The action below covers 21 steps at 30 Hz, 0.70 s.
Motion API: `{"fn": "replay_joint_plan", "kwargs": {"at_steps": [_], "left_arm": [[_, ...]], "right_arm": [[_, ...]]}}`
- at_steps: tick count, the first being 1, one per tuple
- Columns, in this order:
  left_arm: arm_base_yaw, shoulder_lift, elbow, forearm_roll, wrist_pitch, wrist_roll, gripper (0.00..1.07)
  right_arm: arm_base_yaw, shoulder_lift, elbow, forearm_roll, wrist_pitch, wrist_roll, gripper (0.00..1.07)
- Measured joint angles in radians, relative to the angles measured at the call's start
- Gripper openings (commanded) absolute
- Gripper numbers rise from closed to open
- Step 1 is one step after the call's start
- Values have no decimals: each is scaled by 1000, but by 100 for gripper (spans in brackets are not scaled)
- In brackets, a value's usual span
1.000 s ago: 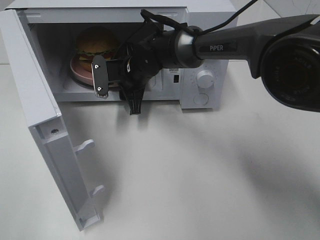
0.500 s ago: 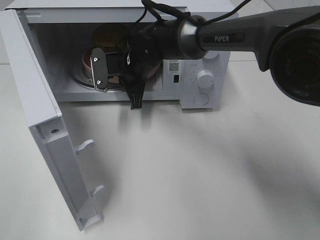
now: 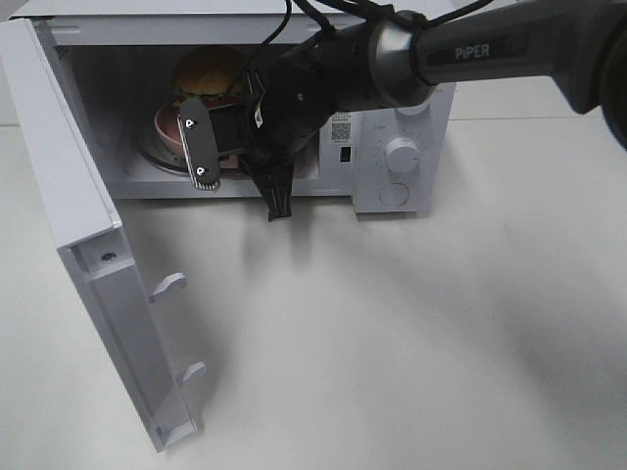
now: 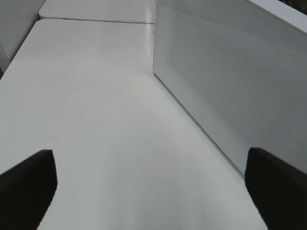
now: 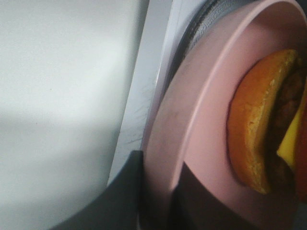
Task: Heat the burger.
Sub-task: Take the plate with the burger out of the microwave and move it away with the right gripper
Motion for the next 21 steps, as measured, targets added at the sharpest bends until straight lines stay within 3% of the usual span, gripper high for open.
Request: {"fn": "replay_joint_plan", "kwargs": {"at_steps": [10, 21], "left_arm": [[0, 0, 0, 0, 0, 0, 100], [0, 0, 0, 0, 0, 0, 100]], "right_arm": [[1, -112, 174, -39, -133, -3, 0], [12, -240, 432, -64, -315, -13, 0]]}}
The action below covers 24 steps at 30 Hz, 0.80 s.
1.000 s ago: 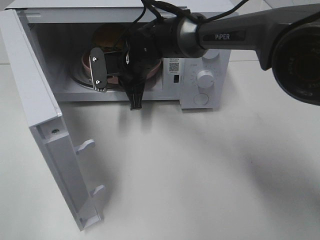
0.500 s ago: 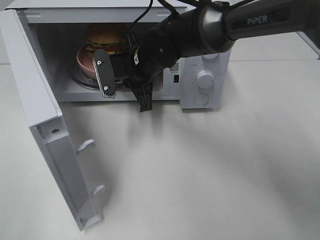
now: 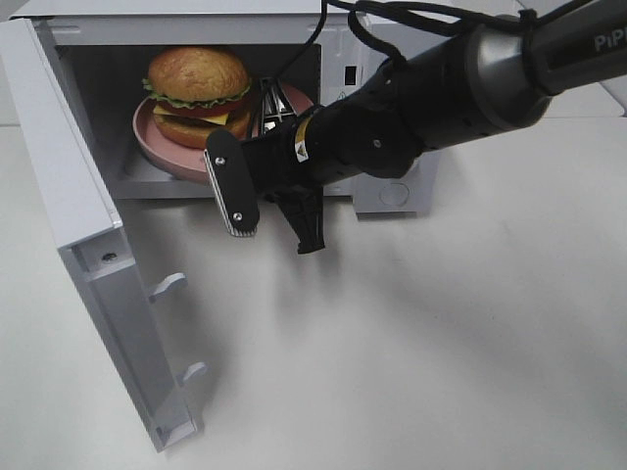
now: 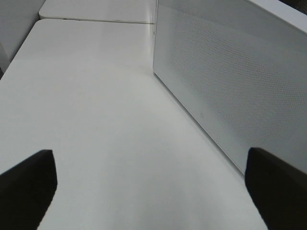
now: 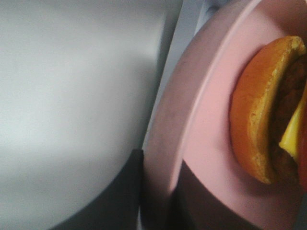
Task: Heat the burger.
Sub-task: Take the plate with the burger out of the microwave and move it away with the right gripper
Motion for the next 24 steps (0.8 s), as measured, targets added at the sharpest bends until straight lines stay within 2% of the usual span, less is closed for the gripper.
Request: {"fn": "replay_joint_plan", "kwargs": {"at_steps": [1, 11, 24], "left_arm": [[0, 0, 0, 0, 0, 0, 100], [0, 0, 0, 0, 0, 0, 100], [0, 0, 0, 0, 0, 0, 100]], "right_arm": [[0, -18, 48, -7, -31, -3, 0], [2, -122, 253, -22, -131, -18, 0], [1, -300, 461, -12, -154, -22, 0]]}}
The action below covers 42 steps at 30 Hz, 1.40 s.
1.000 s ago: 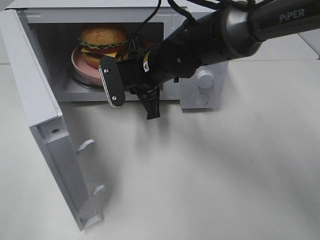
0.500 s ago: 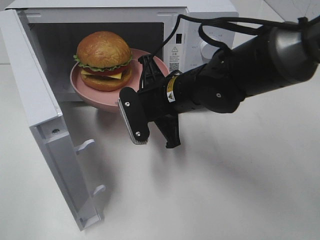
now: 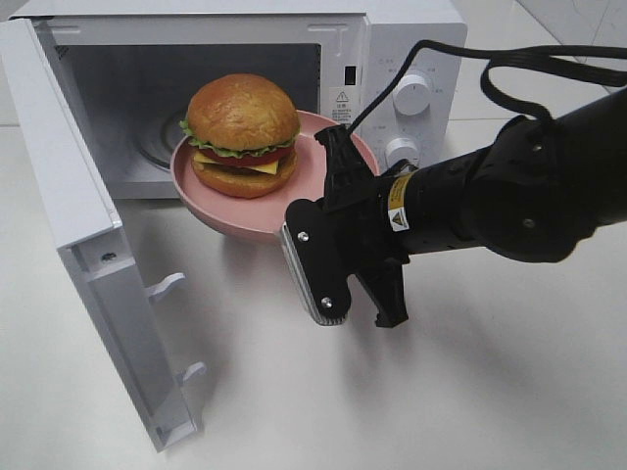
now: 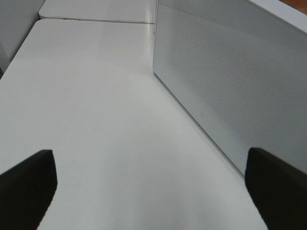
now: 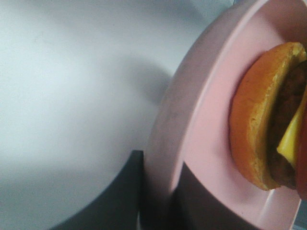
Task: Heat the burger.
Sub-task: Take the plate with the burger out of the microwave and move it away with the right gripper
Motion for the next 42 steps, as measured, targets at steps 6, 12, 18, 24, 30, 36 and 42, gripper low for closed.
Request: {"fn": "replay_joint_plan", "kwargs": {"at_steps": [6, 12, 18, 24, 30, 36, 42], "left_arm": [[0, 0, 0, 0, 0, 0, 100], [0, 0, 0, 0, 0, 0, 100], [0, 0, 0, 0, 0, 0, 100], [0, 0, 0, 0, 0, 0, 100], [0, 0, 0, 0, 0, 0, 100], [0, 0, 0, 0, 0, 0, 100], [0, 0, 0, 0, 0, 0, 100]], "right_arm": [[-3, -80, 73, 8, 6, 3, 0], [-4, -233, 181, 24, 6, 4, 0], [-7, -406, 288, 27, 49, 31, 0], [-7, -523, 330, 28, 139, 43, 0], [-7, -643, 342, 26, 316, 92, 0], [-7, -744, 342, -22, 486, 222, 0], [-7, -768, 342, -57, 595, 311, 0]]}}
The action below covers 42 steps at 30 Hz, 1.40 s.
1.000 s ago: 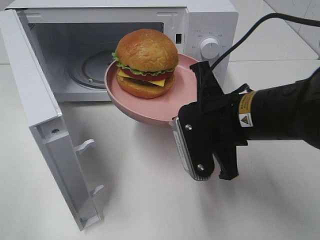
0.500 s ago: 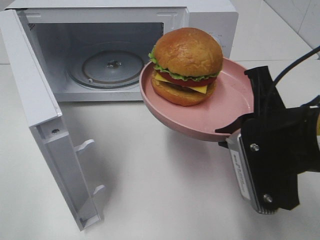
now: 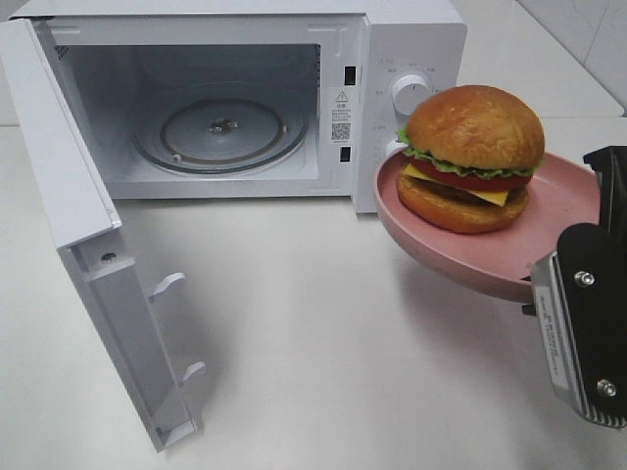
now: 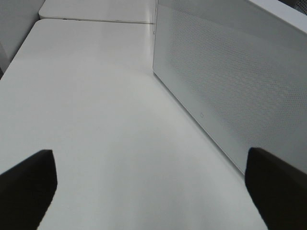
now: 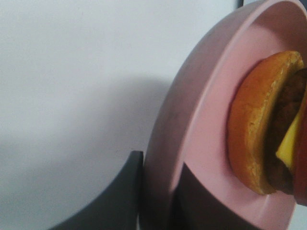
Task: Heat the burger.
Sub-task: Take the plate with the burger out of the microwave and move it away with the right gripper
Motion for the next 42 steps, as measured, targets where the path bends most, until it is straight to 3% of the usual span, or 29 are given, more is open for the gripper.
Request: {"fn": "replay_joint_plan", "kwargs": {"at_steps": [14, 23, 42], "left_arm": [[0, 0, 0, 0, 0, 0, 100], [0, 0, 0, 0, 0, 0, 100], [0, 0, 0, 0, 0, 0, 100]], "right_arm": [[0, 0, 0, -247, 114, 459, 0], [0, 33, 0, -309, 185, 620, 0], [1, 329, -110, -361, 352, 1128, 0]]}}
